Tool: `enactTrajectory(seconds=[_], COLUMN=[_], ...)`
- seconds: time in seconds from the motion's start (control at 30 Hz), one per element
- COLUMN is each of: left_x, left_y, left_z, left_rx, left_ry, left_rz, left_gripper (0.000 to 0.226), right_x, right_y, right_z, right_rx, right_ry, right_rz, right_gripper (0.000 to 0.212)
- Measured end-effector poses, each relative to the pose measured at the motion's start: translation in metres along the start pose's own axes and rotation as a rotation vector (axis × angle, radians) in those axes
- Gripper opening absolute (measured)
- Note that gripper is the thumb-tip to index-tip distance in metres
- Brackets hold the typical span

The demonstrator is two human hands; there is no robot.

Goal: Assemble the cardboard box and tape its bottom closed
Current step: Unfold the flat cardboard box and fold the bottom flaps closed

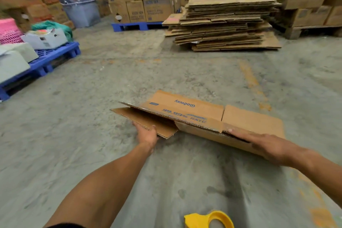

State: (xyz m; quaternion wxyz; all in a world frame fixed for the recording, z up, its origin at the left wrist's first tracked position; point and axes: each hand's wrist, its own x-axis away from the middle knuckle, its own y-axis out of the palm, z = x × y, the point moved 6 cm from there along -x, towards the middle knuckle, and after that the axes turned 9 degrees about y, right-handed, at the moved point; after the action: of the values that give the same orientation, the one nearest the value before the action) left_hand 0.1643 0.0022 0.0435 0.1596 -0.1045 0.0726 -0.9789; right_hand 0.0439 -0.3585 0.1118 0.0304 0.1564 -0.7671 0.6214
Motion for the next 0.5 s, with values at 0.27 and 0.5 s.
enactTrajectory(seconds=[0.27,0.5], left_x=[-0.011,-0.038], left_y=[0.012,0.025], left_z=[0.076,0.189], left_rx=[-0.295,-0.340], left_ry=[0.319,0.464], left_rz=[-0.064,-0.094], left_gripper=[0.089,0.073], right_x=[0.029,0.001], right_y=[-0.059,-0.152], right_z=[0.028,0.039], right_rx=[0.098,0.014], right_ry=[0.297,0.471], right_rz=[0.409,0.654], right_gripper=[0.092,0.087])
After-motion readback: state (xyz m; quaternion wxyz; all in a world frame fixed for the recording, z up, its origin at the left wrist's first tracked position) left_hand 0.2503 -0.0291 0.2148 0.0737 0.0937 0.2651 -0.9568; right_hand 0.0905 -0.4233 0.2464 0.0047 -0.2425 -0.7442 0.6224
